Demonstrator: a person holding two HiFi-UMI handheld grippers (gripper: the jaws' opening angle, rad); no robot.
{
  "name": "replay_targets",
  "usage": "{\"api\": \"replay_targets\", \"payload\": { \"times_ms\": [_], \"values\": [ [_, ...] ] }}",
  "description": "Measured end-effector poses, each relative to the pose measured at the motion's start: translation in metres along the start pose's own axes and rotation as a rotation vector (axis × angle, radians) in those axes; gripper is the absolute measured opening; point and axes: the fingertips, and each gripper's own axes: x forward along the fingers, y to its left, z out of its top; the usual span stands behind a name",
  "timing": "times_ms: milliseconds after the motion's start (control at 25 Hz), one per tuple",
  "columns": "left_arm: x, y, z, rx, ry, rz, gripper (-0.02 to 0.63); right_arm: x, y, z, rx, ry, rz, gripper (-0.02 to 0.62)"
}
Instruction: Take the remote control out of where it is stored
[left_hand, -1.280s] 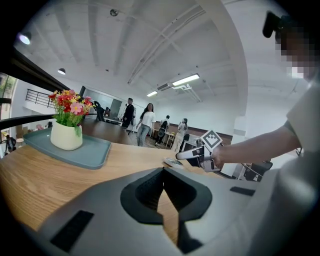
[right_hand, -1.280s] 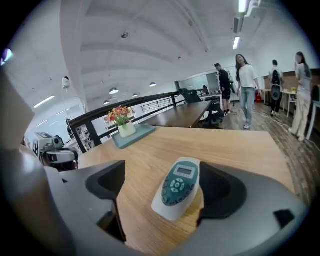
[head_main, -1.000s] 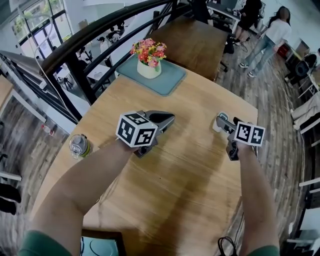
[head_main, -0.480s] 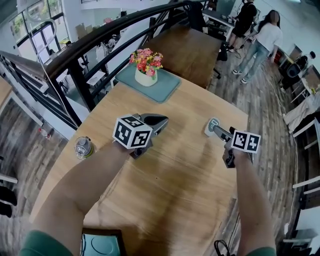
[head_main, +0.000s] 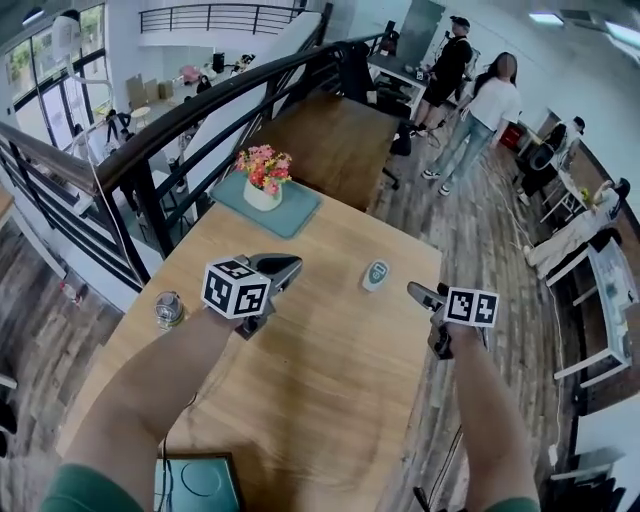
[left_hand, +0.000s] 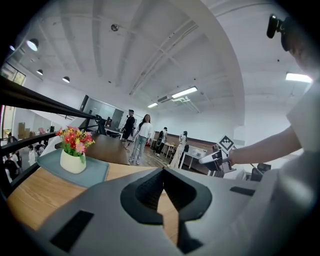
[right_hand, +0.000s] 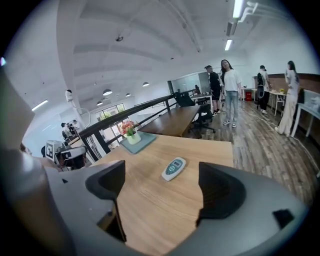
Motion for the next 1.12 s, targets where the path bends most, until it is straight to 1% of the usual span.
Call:
{"api": "replay_targets", "payload": {
  "times_ms": [120,280,480,680,880,1040,1120],
  "values": [
    [-0.019,-0.018,0.026,0.017,-0.023,-0.008,0.005,-0.042,0.010,0.006,-0.002,-0.002,-0.016,0.445],
    [-0.051,-0.038,0.059,0.024,-0.065,-0.025,0.005,-0.094,0.028,0.015,0.021,-0.048,-0.034,0.445],
    [-0.090,-0.066,0.074,0.036,-0.073,-0.069,0.005,-0.142,0.061,0.013,0.039,-0.083,-0.039,0.443],
    [-0.126,-0.084,0.087,0.057,-0.078,-0.087,0.005,-0.181,0.089,0.003,0.029,-0.075,-0.043,0.443],
    [-0.161,-0.103,0.097,0.088,-0.089,-0.060,0.005,-0.221,0.092,-0.005,0.039,-0.101,-0.052,0.443],
    [-0.190,-0.123,0.103,0.098,-0.111,-0.020,0.005,-0.244,0.097,-0.013,0.033,-0.115,-0.025,0.437],
    [-0.196,-0.146,0.105,0.104,-0.112,-0.013,0.005,-0.266,0.094,-0.022,0.035,-0.119,-0.022,0.408]
  ]
}}
